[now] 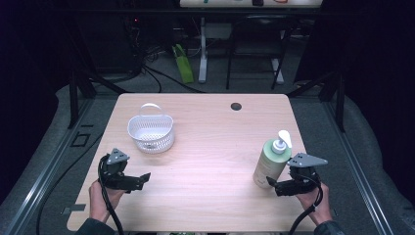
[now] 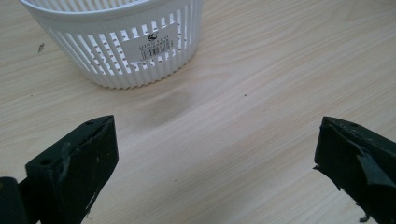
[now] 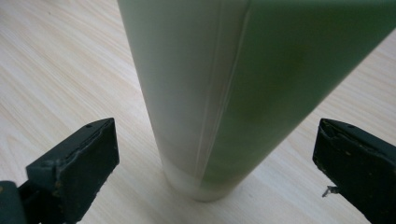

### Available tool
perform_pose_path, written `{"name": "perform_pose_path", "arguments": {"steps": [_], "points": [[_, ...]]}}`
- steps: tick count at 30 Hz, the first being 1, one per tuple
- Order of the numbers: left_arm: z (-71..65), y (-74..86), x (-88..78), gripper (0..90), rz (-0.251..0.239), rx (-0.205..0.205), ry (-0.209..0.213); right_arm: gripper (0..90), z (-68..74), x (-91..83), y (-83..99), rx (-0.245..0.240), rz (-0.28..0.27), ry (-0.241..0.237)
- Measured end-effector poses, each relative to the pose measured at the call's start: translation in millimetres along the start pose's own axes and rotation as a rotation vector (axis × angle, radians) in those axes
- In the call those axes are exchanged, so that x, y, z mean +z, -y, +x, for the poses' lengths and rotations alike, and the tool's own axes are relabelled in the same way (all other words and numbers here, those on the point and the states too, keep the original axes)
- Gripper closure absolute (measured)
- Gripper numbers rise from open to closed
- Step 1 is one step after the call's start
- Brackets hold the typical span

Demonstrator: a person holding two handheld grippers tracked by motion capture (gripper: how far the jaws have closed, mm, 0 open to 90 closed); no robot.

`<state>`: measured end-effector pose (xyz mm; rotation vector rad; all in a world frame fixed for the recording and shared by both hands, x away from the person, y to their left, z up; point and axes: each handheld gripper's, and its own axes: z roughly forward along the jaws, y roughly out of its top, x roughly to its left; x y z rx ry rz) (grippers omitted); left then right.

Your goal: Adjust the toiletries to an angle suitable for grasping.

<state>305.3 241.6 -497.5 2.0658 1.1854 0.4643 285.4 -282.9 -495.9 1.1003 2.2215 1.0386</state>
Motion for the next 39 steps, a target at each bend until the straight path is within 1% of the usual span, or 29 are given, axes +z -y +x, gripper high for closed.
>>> {"name": "perform_pose_path", "arguments": {"steps": [1,4,5,6,7,8,9,10,18,23,32,39], "points": [[-0.8,-0.6,0.5,0.0,-0.001,0.006,-0.002,0.0,0.4,0.2,-0.8,-0.002,-0.011,-0.002],[-3.3,-1.3,1.5,0.0,0.001,0.017,0.001,0.3,2.4,2.0,-3.7,-0.016,-0.018,0.002],[-3.3,-1.5,1.5,0.0,0.007,0.025,0.002,2.3,3.5,2.7,-4.3,-0.021,-0.018,0.003],[-3.5,-1.4,1.5,0.0,0.008,0.027,-0.002,3.4,4.4,3.5,-4.6,-0.023,-0.018,0.016],[-3.3,-1.2,1.5,0.0,0.006,0.024,-0.002,5.1,4.6,3.9,-4.6,-0.021,-0.019,0.023],[-3.0,-1.3,1.6,0.0,0.003,0.016,0.000,8.8,4.2,4.0,-4.5,-0.020,-0.020,0.030],[-2.4,-1.5,1.8,0.0,0.000,0.015,0.000,12.7,3.5,4.1,-4.3,-0.009,-0.018,0.040],[-1.8,-1.8,2.0,0.0,0.000,0.017,-0.003,13.5,1.2,4.1,-3.6,0.003,-0.024,0.032],[-3.0,-2.7,3.1,0.0,0.001,0.020,0.000,13.4,3.3,7.8,-5.6,0.004,-0.023,0.024],[-3.6,-3.1,4.1,0.0,0.006,0.026,-0.004,13.5,6.8,11.0,-8.6,-0.014,-0.023,0.009],[-4.9,-3.8,3.3,0.0,0.002,0.036,-0.007,13.4,16.6,17.9,-15.2,-0.033,-0.021,-0.018],[-5.3,-4.2,3.4,0.0,-0.003,0.033,-0.008,13.4,26.2,24.3,-21.2,-0.045,-0.020,-0.037]]}}
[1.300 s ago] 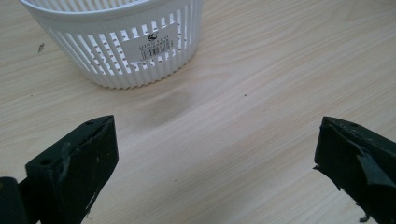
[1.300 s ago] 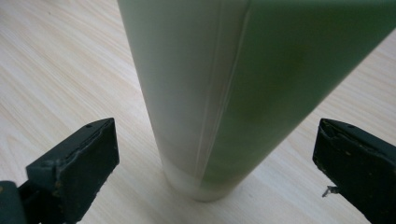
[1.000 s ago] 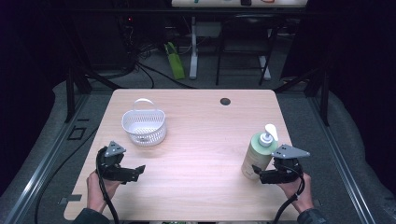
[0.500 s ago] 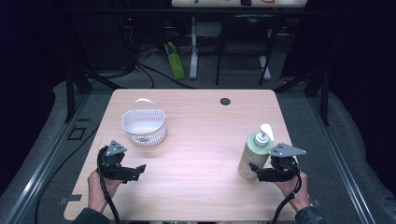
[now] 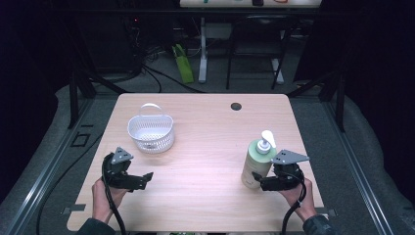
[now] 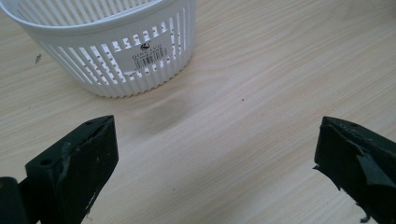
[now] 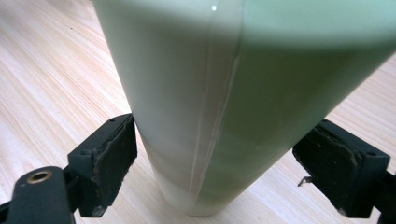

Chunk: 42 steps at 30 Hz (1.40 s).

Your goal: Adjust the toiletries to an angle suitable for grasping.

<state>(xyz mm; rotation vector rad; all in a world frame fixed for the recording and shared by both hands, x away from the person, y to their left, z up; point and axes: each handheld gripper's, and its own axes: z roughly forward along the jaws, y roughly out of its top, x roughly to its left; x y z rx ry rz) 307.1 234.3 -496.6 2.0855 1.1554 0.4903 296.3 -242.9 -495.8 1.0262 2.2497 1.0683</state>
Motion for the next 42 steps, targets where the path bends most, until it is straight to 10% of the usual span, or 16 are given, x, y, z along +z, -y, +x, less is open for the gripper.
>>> {"name": "perform_pose_path", "arguments": {"steps": [42], "points": [[-5.8,-3.6,0.1,0.0,-0.014,0.004,0.014,13.5,56.2,44.9,-38.5,-0.112,-0.011,-0.118]]}}
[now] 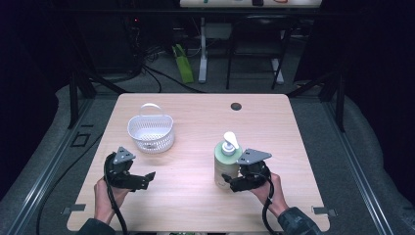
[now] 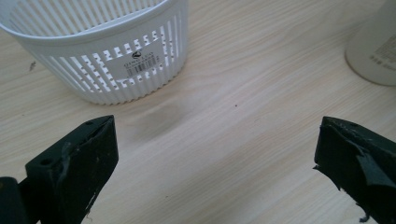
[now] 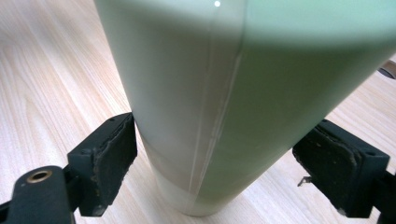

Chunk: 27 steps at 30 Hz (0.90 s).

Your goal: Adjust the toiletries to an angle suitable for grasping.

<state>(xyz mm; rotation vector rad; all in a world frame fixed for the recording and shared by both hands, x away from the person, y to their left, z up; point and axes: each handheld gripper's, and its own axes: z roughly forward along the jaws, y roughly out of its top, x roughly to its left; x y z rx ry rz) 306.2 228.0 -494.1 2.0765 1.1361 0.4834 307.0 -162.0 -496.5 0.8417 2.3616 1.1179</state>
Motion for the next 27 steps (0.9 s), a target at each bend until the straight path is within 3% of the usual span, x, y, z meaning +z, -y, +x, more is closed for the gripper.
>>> {"name": "perform_pose_path", "arguments": {"steps": [18,27], "points": [[-14.9,-4.7,4.7,0.0,-0.003,0.042,0.020,14.2,17.9,18.6,-13.7,-0.045,0.002,-0.021],[-24.3,-8.7,6.6,0.0,-0.016,0.055,0.041,9.7,12.7,8.6,-9.8,-0.026,0.015,-0.019]]}}
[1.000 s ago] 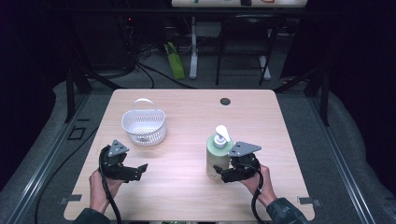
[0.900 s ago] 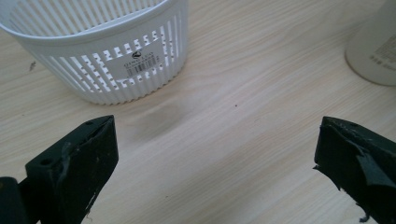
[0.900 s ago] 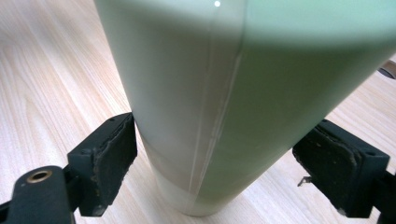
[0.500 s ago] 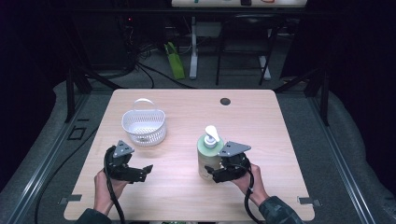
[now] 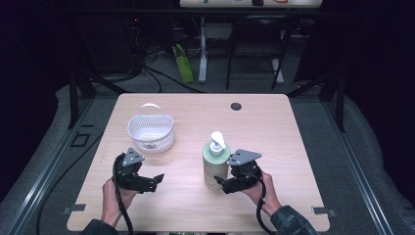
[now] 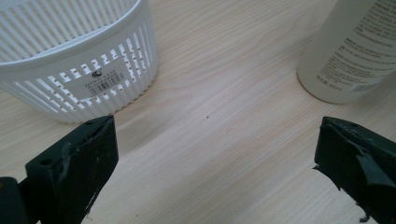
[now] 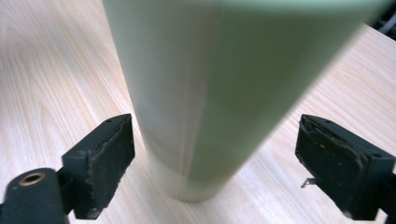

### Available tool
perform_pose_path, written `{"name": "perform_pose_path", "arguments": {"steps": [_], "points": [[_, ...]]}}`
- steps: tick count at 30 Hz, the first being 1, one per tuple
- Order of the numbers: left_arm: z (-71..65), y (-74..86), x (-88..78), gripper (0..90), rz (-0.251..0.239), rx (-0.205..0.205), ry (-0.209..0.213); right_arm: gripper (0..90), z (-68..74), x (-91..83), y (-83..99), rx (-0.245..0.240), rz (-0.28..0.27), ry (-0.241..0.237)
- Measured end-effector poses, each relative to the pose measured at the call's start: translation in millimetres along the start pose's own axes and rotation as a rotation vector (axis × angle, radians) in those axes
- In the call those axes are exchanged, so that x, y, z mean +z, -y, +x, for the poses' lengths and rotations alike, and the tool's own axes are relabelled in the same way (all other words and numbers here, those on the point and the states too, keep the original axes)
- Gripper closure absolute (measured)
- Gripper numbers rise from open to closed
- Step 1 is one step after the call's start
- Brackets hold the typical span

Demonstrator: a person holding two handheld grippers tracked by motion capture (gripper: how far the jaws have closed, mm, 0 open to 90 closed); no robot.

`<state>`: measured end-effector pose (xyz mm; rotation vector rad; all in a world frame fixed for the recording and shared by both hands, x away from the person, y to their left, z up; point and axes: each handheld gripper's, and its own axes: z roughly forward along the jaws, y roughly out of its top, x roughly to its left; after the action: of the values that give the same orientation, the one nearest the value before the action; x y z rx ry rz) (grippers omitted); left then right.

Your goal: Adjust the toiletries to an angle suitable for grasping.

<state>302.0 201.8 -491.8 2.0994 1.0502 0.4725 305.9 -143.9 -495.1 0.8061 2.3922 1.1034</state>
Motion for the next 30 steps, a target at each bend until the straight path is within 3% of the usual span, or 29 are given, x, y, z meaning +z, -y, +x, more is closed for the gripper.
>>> {"name": "perform_pose_path", "arguments": {"steps": [5,11,15,22,27,30], "points": [[-9.4,-6.1,3.2,0.0,-0.010,0.014,0.030,7.2,-11.4,-17.3,12.1,0.034,0.035,0.014],[-22.9,-17.8,8.3,0.0,-0.033,0.026,0.073,5.2,-31.9,-39.9,36.3,0.115,0.097,0.059],[-36.7,-27.6,18.8,0.0,-0.041,0.040,0.108,4.3,-44.9,-50.4,60.3,0.178,0.171,0.101],[-56.9,-42.7,30.8,0.0,-0.066,0.056,0.168,4.8,-60.5,-54.8,73.3,0.229,0.214,0.145],[-72.5,-57.9,39.6,0.0,-0.085,0.083,0.198,5.1,-64.0,-50.2,76.2,0.226,0.241,0.153],[-80.9,-68.8,45.4,0.0,-0.109,0.076,0.234,5.2,-65.0,-50.2,77.0,0.224,0.245,0.158]]}}
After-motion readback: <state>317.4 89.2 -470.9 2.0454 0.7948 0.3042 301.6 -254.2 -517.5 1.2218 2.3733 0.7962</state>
